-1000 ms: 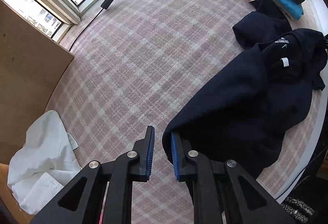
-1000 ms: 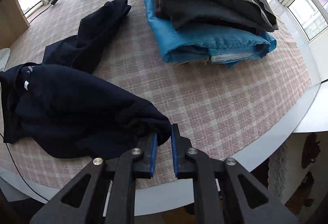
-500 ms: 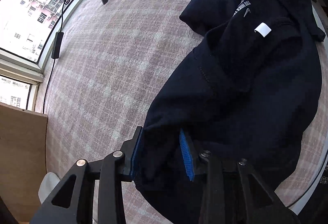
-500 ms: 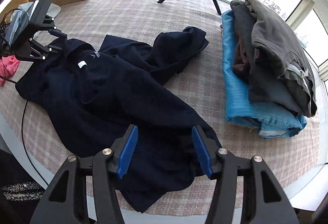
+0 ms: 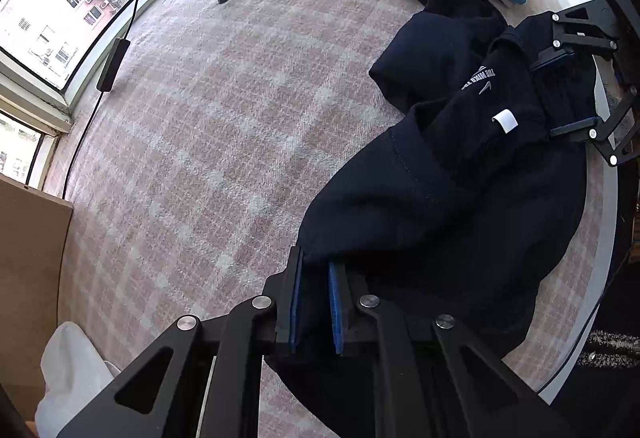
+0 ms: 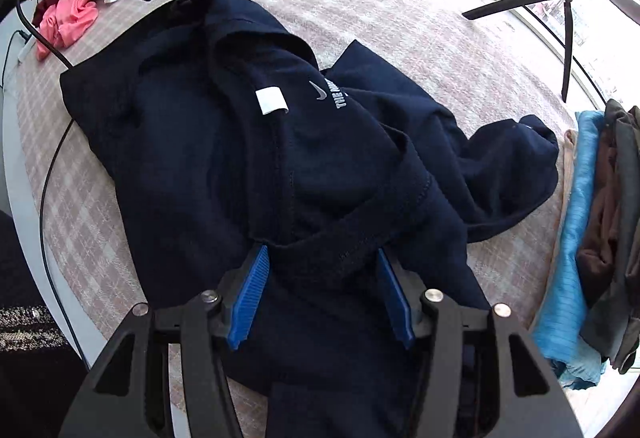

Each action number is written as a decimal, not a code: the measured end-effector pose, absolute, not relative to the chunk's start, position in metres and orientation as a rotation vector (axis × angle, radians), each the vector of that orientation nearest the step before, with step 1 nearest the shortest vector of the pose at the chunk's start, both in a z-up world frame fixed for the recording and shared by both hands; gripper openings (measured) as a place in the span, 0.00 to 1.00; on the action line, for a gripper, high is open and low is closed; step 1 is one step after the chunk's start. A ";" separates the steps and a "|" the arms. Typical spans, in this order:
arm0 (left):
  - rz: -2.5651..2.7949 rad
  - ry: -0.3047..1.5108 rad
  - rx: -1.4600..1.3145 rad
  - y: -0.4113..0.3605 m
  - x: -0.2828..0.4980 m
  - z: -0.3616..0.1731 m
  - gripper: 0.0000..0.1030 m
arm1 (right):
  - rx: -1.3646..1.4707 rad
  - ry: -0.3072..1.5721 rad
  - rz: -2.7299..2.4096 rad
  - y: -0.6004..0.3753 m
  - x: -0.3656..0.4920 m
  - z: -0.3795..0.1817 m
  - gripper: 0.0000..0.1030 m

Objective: Fold clothes

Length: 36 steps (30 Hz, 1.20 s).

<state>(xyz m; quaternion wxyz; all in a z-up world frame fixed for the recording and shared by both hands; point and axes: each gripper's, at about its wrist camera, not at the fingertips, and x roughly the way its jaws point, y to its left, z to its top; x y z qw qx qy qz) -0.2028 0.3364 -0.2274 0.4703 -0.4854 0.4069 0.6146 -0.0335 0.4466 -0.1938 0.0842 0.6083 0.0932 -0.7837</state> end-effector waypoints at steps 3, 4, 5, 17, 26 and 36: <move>1.511 0.932 -1.211 0.333 -0.216 -0.222 0.10 | 1.826 0.140 -2.298 0.463 -0.043 -0.184 0.10; 1.519 0.908 -1.223 0.335 -0.225 -0.221 0.10 | 1.813 0.077 -2.304 0.476 -0.049 -0.175 0.10; 1.542 0.884 -1.244 0.338 -0.236 -0.222 0.11 | 1.819 -0.034 -2.342 0.498 -0.059 -0.167 0.10; 1.638 0.860 -1.317 0.326 -0.255 -0.229 0.40 | 1.882 -0.190 -2.592 0.568 -0.017 -0.136 0.56; 1.602 0.894 -1.324 0.341 -0.244 -0.245 0.40 | 2.073 -0.142 -2.504 0.523 0.052 -0.192 0.56; 1.599 0.920 -1.293 0.352 -0.242 -0.238 0.40 | 2.250 -0.098 -2.542 0.576 0.081 -0.171 0.11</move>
